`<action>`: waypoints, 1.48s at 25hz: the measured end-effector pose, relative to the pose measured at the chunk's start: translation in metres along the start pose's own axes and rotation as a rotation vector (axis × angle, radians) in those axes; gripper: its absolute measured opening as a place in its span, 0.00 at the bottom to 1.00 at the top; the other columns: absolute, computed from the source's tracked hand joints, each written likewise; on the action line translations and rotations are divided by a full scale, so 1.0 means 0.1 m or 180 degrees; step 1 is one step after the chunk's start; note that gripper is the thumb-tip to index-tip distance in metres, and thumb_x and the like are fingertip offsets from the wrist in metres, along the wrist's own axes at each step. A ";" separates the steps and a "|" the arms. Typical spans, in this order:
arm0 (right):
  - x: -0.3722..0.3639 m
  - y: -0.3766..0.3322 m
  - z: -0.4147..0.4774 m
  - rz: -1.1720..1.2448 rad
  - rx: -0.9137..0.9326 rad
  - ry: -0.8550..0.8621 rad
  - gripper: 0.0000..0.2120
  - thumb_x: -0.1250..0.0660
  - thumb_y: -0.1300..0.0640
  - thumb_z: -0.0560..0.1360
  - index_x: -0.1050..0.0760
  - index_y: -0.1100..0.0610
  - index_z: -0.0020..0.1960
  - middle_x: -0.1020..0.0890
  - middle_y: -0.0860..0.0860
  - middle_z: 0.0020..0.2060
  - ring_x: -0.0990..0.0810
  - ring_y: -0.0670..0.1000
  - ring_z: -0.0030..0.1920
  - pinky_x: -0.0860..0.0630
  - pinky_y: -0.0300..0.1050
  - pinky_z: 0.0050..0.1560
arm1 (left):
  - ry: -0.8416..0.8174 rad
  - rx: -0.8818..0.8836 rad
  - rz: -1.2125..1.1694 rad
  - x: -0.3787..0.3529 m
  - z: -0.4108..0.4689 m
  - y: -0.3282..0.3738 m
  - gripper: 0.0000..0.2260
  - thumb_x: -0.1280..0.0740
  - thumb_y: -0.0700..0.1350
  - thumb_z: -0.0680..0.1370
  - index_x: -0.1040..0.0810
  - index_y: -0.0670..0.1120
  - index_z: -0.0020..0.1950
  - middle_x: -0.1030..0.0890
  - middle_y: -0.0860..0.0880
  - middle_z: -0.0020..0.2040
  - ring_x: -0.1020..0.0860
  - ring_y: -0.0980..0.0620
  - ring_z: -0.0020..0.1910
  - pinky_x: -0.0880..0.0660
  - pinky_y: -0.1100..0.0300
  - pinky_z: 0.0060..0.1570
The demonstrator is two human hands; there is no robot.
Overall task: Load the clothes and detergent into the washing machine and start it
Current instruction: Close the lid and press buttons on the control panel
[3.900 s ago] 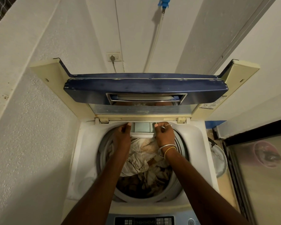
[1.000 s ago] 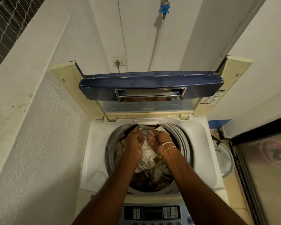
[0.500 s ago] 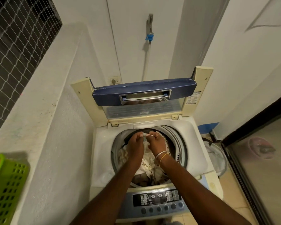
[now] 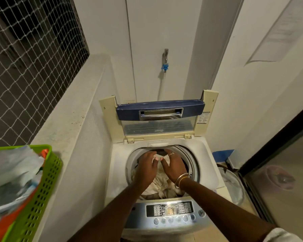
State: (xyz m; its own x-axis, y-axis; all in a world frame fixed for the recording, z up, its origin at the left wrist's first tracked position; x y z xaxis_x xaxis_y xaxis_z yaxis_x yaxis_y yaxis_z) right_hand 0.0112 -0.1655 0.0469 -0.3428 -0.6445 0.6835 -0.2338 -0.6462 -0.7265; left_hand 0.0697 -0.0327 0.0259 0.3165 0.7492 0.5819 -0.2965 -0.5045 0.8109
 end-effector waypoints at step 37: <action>0.46 0.53 -0.27 -0.2384 0.0996 -0.1097 0.32 0.50 0.42 0.82 0.52 0.57 0.80 0.49 0.57 0.80 0.52 0.57 0.79 0.52 0.59 0.78 | -0.0764 -0.0395 0.2200 0.09 -0.52 0.09 0.27 0.47 0.54 0.85 0.49 0.45 0.82 0.51 0.44 0.83 0.53 0.43 0.82 0.53 0.46 0.79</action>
State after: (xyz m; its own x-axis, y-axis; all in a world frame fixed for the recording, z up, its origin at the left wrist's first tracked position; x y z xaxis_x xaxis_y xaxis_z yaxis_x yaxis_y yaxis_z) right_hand -0.0416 -0.2184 0.0383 0.1060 -0.0614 0.9925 -0.0098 -0.9981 -0.0607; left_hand 0.0231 -0.0085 0.0352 0.2048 0.1568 0.9662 -0.5945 -0.7642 0.2500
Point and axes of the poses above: each hand's wrist, its own z-axis towards the middle knuckle, its own x-axis out of the back of the hand, y = z × x, the point moved 1 cm from there along z, towards the middle knuckle
